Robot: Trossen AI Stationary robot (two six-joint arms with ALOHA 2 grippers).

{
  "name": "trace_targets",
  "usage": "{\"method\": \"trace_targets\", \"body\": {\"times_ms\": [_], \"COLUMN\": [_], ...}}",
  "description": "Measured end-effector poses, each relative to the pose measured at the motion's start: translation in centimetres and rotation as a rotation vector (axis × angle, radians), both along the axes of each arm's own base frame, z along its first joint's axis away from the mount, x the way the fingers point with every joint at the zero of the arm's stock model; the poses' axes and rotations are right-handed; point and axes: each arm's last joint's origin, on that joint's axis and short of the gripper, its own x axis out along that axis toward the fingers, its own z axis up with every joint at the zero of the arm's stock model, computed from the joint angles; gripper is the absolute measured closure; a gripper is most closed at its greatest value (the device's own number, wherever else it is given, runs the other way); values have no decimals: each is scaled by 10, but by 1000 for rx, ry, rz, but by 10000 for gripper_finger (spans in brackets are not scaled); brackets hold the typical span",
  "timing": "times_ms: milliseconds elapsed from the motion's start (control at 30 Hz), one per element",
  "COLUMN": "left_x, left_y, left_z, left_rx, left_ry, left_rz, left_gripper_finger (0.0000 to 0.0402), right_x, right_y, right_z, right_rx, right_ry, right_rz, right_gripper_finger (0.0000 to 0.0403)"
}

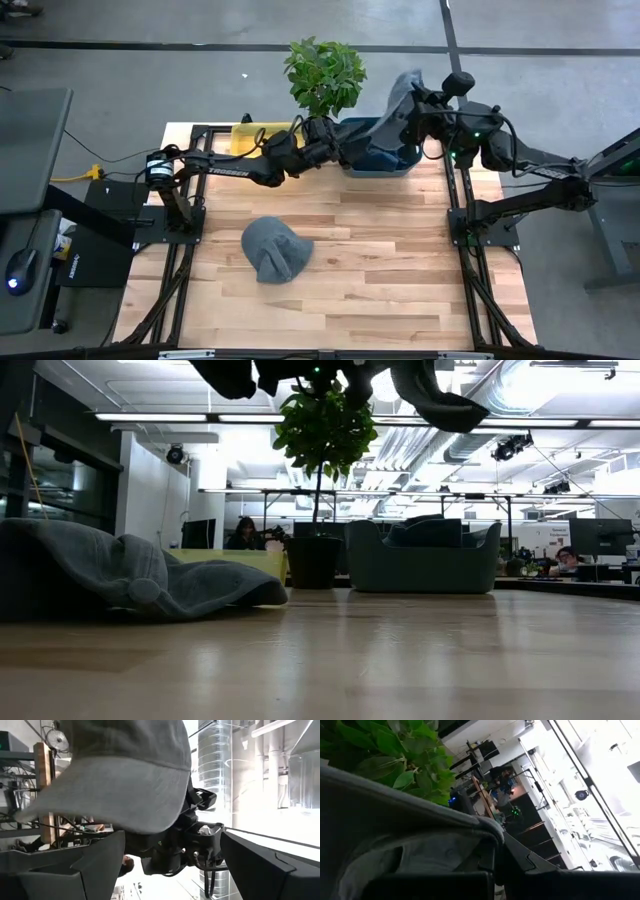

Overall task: Pick & Place hat
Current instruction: Put the right gray cap into the yellow bin

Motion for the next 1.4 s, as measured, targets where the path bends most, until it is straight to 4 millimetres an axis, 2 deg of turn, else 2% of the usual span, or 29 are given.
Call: {"method": "trace_targets", "body": {"times_ms": [367, 633, 1400], "left_x": [0, 1, 3], "left_y": [0, 2, 3], "left_z": [0, -5, -9], "left_rx": [-7, -43, -58], "left_ry": [-1, 45, 96], "left_rz": [8, 66, 91], "left_gripper_finger": [78, 78, 78], "right_x": [2, 5, -1], "right_y": [1, 14, 93], "right_z": [-1, -2, -16], "right_rx": [13, 27, 157], "right_ry": [-16, -18, -67], "right_rz": [63, 142, 266], "right_gripper_finger": [400, 400, 400]}}
